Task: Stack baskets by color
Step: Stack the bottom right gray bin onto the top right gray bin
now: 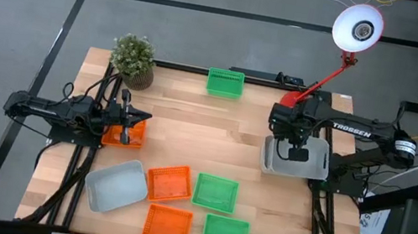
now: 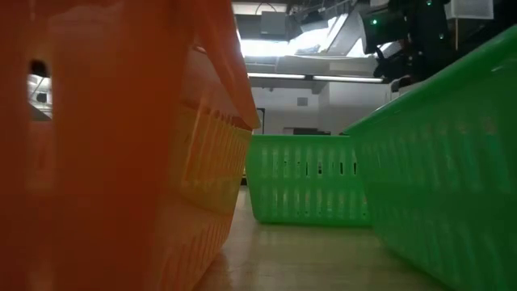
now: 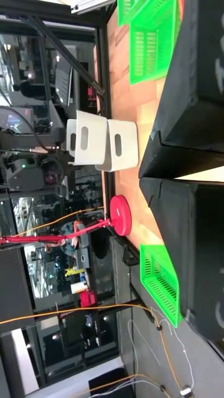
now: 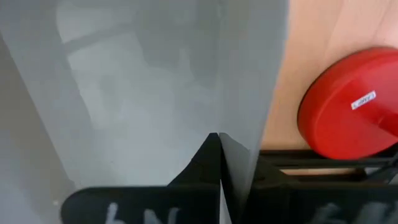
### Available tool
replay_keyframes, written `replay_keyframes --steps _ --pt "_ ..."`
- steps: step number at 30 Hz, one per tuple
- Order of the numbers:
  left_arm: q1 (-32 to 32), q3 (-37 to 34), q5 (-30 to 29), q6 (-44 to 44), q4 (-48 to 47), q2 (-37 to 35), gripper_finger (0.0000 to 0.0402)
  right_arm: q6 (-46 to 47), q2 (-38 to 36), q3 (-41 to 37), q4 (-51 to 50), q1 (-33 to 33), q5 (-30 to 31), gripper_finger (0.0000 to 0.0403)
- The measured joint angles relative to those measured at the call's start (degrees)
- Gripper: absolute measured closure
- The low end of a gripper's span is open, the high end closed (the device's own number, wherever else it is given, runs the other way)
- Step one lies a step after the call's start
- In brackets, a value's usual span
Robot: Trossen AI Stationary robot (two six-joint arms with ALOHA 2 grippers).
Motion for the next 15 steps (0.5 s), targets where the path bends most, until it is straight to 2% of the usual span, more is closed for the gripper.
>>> replay_keyframes --steps 9,15 --pt "0.0 0.0 0.0 0.1 0.0 0.0 0.0401 -0.3 -0.2 0.4 -0.7 0.0 0.2 0.0403" --pt "0.0 0.0 0.0 0.1 0.0 0.0 0.0401 -2.6 -0.3 6.7 -0.8 0.0 2.0 0.0403"
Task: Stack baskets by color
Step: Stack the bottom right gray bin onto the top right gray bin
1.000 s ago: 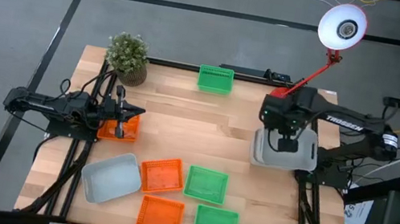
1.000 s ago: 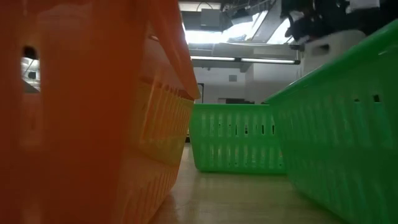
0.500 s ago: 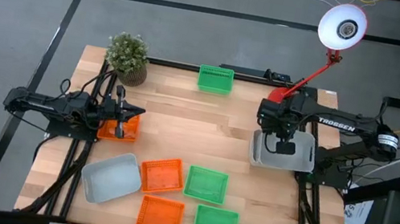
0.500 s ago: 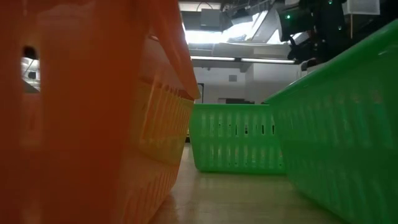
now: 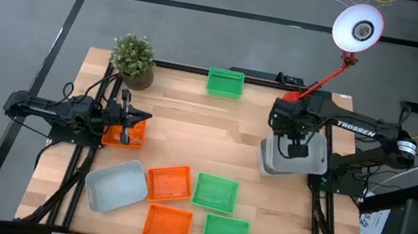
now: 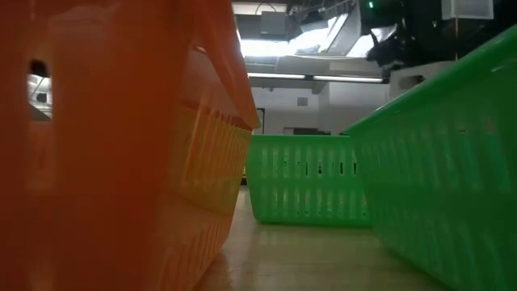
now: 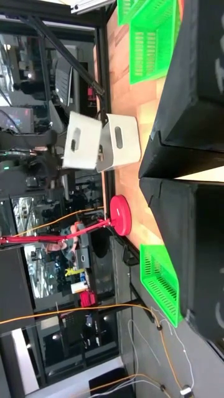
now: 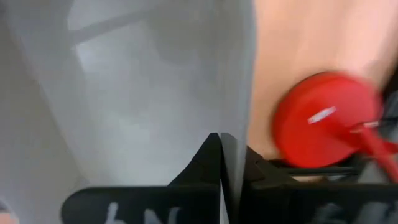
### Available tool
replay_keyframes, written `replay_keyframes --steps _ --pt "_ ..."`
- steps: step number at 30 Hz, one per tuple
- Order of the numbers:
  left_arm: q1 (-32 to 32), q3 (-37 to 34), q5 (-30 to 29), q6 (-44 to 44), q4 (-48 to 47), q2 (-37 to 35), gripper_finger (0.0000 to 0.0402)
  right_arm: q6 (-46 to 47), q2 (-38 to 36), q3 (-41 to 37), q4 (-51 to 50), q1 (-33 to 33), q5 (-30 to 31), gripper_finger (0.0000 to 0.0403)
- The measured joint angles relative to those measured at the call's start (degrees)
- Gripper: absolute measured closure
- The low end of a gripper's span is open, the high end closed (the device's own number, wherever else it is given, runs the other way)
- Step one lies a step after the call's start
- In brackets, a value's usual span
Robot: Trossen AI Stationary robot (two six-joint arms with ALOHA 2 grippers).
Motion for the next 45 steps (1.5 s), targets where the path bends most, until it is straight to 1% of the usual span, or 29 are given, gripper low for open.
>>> replay_keyframes --steps 2,5,7,10,17,21,24,26,31,41,45 --pt "0.0 0.0 0.0 0.0 0.0 0.0 0.0401 -1.4 0.0 1.7 0.1 0.0 1.8 0.0403" --pt "0.0 0.0 0.0 0.0 -0.1 0.0 0.0401 -5.9 0.0 2.0 0.1 0.0 3.3 0.0403" --pt "0.0 0.0 0.0 0.0 -0.5 0.0 0.0401 -7.1 0.0 1.5 0.5 -0.4 2.2 0.0403" --pt "0.0 0.0 0.0 0.0 -1.5 0.0 0.0401 -7.0 0.3 -0.1 2.6 -0.7 -1.4 0.0403" --pt "0.0 0.0 0.0 0.0 -1.6 0.0 0.0401 -6.9 0.3 -6.5 6.3 -0.7 -1.8 0.0403" --pt "0.0 0.0 0.0 0.0 -2.1 0.0 0.0401 -3.6 0.3 -9.9 7.0 -0.7 -2.3 0.0403" --pt "0.0 0.0 0.0 0.0 -2.1 0.0 0.0401 0.1 0.3 -11.0 7.4 -0.7 -3.9 0.0403" --pt "0.0 0.0 0.0 0.0 -2.1 0.0 0.0401 1.9 0.3 -11.1 7.3 -0.7 -3.8 0.0403" --pt "0.0 0.0 0.0 -0.2 -2.1 0.0 0.0401 2.4 0.3 -11.1 7.3 -0.7 -3.8 0.0402" --pt "0.0 0.0 0.0 -0.4 -2.2 0.0 0.0401 8.9 0.3 -11.1 8.1 -0.7 -3.9 0.04" --pt "0.0 0.0 0.0 -0.4 -2.3 0.0 0.0401 9.5 0.3 -11.1 8.1 -0.7 -3.9 0.0399"
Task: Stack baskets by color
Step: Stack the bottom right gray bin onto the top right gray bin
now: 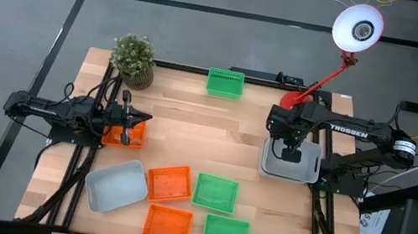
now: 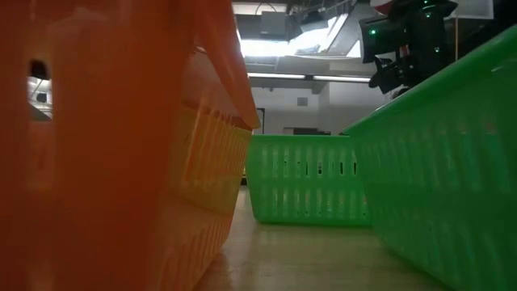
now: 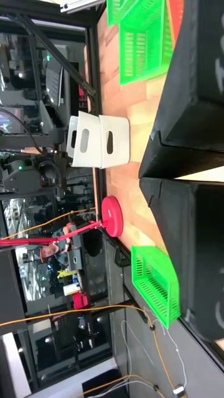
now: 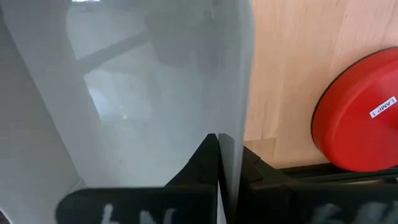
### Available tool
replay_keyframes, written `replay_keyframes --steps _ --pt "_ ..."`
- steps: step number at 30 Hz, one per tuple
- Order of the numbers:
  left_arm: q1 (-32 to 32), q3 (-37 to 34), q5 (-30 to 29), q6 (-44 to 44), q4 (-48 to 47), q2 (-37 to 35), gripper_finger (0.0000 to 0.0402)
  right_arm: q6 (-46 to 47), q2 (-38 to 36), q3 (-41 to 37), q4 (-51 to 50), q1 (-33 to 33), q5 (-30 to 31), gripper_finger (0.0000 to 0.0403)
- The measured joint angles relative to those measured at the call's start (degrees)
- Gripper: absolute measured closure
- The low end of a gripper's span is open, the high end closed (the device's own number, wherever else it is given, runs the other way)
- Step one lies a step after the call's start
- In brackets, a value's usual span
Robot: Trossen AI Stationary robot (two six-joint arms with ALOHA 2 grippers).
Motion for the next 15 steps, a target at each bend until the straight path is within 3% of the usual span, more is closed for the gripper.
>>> replay_keyframes --steps 6,15 --pt "0.0 0.0 0.0 0.0 -1.0 0.0 0.0401 -2.6 0.0 0.0 -0.1 0.0 0.0 0.0388" --pt "0.0 0.0 0.0 -0.1 -1.3 0.0 0.0401 -2.9 0.0 0.0 -0.1 0.0 -0.4 0.0317"
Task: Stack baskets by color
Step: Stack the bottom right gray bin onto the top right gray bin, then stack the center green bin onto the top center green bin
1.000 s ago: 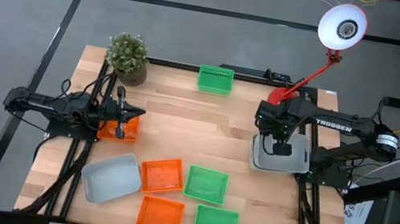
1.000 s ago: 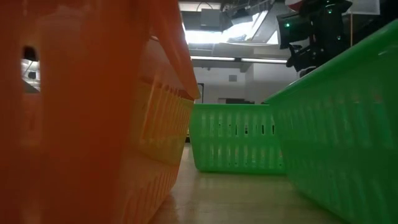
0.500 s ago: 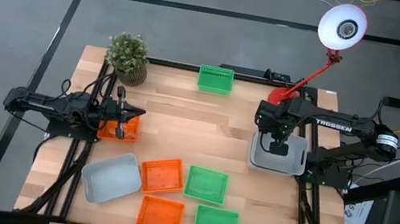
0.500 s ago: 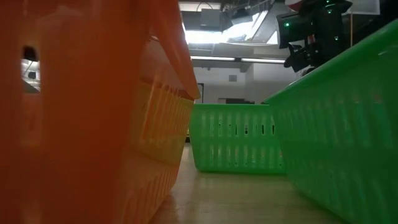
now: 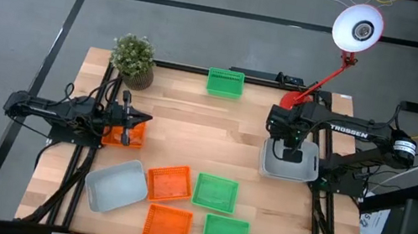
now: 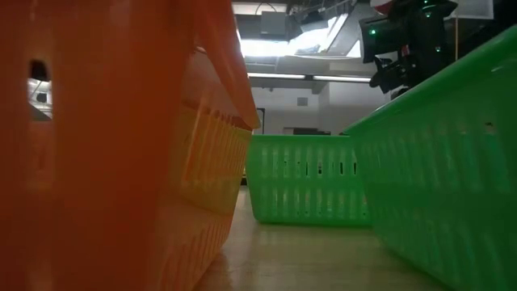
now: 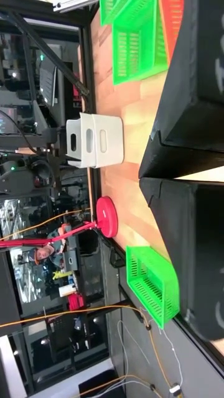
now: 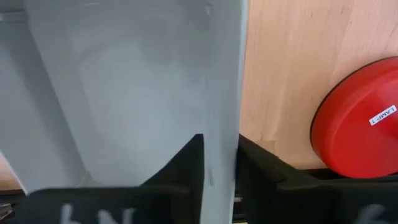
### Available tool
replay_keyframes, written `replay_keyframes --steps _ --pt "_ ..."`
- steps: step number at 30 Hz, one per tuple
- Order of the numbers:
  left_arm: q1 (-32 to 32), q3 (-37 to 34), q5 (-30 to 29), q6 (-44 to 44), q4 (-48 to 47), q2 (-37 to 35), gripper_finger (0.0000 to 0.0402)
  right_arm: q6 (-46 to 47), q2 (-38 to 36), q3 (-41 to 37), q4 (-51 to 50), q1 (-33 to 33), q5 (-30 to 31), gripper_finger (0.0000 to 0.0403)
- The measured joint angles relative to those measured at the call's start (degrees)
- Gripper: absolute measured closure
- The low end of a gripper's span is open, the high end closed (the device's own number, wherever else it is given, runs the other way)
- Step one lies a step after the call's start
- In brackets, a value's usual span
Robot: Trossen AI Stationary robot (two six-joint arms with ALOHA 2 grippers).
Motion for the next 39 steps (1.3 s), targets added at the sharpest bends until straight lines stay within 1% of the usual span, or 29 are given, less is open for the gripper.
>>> replay_keyframes --steps 3,6,10,12,14,18,20,23,28,32,36,39 --pt "0.0 0.0 0.0 0.0 0.0 0.0 0.0401 0.0 0.0 0.1 -0.2 0.0 0.0 0.0301" --pt "0.0 0.0 0.0 0.0 0.0 0.0 0.0401 0.1 0.0 2.2 -2.4 0.0 -0.1 0.0293" --pt "0.0 0.0 0.0 0.0 0.0 0.0 0.0401 2.4 0.0 8.5 -6.2 0.2 -0.2 0.0292" --pt "0.0 0.0 0.0 0.0 0.0 0.0 0.0401 5.8 0.0 12.4 -6.9 0.5 -0.5 0.0292" --pt "0.0 0.0 0.0 -0.1 0.0 0.0 0.0401 11.3 0.0 16.1 -7.0 0.5 -3.3 0.0292" --pt "0.0 0.0 0.0 -0.9 0.1 0.0 0.0401 25.1 -0.3 20.9 -5.0 1.2 -12.0 0.0292" --pt "0.0 0.0 0.0 -3.0 0.1 0.0 0.0401 27.1 -0.9 21.4 -3.4 2.8 -14.7 0.0292" --pt "0.0 0.0 0.0 -4.7 0.1 0.0 0.0401 27.3 -1.9 19.9 0.8 6.2 -15.3 0.0292" --pt "0.0 0.0 0.0 -4.3 0.1 0.0 0.0401 30.3 -2.1 14.5 14.2 12.8 -15.2 0.0292" --pt "0.0 0.0 0.0 -4.3 0.1 0.0 0.0401 30.1 -1.8 7.6 32.1 17.4 -15.2 0.0292" --pt "0.0 0.0 0.0 -4.3 0.0 0.0 0.0401 30.3 -1.8 -0.8 52.1 21.0 -15.0 0.0292" --pt "0.0 0.0 0.0 -4.2 -0.3 0.0 0.0401 33.3 -0.7 -6.7 63.4 23.3 -13.0 0.0292"
